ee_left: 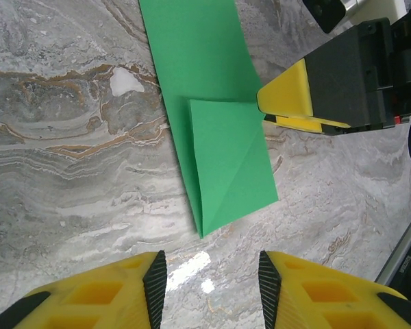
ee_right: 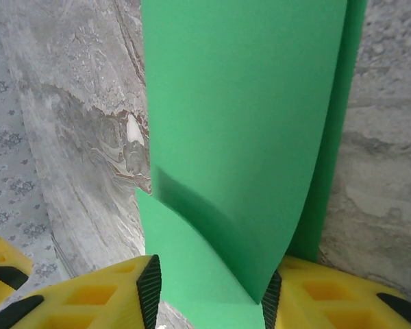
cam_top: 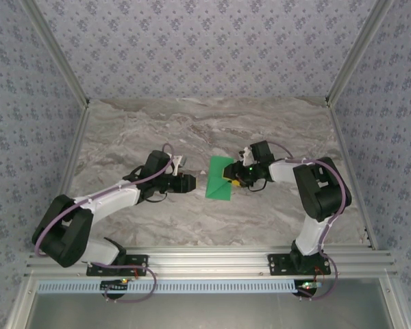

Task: Fold a paper plane with a square sheet of paper (fold left side to right side)
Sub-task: Turn over the paper at the center of the table.

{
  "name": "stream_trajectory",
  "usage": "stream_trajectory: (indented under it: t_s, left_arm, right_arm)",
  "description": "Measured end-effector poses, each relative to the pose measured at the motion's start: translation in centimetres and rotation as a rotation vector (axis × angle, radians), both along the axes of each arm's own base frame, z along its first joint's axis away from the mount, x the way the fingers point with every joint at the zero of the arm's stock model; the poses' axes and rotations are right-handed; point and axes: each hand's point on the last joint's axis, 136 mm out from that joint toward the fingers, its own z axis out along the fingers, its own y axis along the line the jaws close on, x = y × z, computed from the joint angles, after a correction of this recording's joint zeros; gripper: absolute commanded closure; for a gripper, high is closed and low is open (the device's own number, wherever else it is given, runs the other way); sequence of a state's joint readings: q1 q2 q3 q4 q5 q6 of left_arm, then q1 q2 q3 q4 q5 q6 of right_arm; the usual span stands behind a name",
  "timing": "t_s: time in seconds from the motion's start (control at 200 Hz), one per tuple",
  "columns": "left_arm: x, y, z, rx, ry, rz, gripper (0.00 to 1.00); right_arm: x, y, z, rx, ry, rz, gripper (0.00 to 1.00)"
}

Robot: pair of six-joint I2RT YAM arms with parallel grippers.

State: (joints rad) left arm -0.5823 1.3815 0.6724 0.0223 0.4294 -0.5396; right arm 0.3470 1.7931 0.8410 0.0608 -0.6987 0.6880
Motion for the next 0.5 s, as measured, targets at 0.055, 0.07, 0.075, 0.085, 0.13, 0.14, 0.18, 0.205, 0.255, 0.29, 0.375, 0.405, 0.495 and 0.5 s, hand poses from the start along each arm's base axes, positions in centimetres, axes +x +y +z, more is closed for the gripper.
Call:
stream_trajectory:
  t_s: [0.055, 0.07, 0.075, 0.085, 0.13, 0.14, 0.18, 0.205, 0.255, 0.29, 0.375, 0.405, 0.495, 0.5]
  left_arm:
    - [0.0, 0.0, 0.0, 0.000, 0.000, 0.000, 0.58]
    - [0.0, 0.0, 0.0, 0.000, 0.000, 0.001, 0.58]
    - [0.0, 0.0, 0.0, 0.000, 0.000, 0.001, 0.58]
    - [0.0, 0.0, 0.0, 0.000, 0.000, 0.000, 0.58]
    - [-0.1, 0.0, 0.1, -0.002, -0.003, 0.000, 0.58]
    - [-0.1, 0.0, 0.2, -0.003, -0.003, 0.000, 0.58]
    - [-0.1, 0.1, 0.4, -0.007, -0.010, 0.001, 0.58]
    - [-0.1, 0.1, 0.6, -0.010, -0.014, 0.001, 0.58]
    - [-0.1, 0.1, 1.1, -0.019, -0.022, 0.003, 0.57]
    - [-0.1, 0.1, 1.4, -0.027, -0.029, 0.005, 0.54]
    - [-0.1, 0.1, 2.4, -0.053, -0.041, 0.019, 0.41]
    - [-0.1, 0.1, 2.9, -0.063, -0.046, 0.025, 0.36]
    - [-0.3, 0.2, 4.5, -0.105, -0.075, 0.041, 0.23]
    - [-0.3, 0.2, 4.6, -0.108, -0.073, 0.045, 0.22]
  right_arm:
    - [0.1, 0.1, 0.1, 0.003, -0.004, 0.001, 0.71]
    - [0.1, 0.1, 0.1, 0.004, -0.001, -0.002, 0.73]
    - [0.1, 0.1, 0.1, 0.004, -0.004, 0.000, 0.73]
    - [0.1, 0.1, 0.1, 0.005, -0.007, 0.002, 0.75]
    - [0.1, 0.2, 0.2, 0.007, -0.010, 0.002, 0.82]
    - [0.1, 0.2, 0.3, 0.008, -0.011, 0.003, 0.83]
    - [0.1, 0.3, 0.4, 0.010, -0.019, 0.010, 0.91]
    - [0.1, 0.3, 0.6, 0.011, -0.021, 0.009, 0.96]
    - [0.2, 0.4, 1.1, 0.013, -0.047, 0.020, 1.00]
    - [0.3, 0.4, 1.5, 0.017, -0.060, 0.023, 1.00]
    - [0.4, 0.6, 3.3, 0.033, -0.113, 0.038, 1.00]
    - [0.4, 0.6, 4.2, 0.038, -0.140, 0.045, 1.00]
    - [0.3, 0.7, 8.1, 0.068, -0.259, 0.076, 1.00]
    - [0.2, 0.7, 8.5, 0.071, -0.268, 0.078, 1.00]
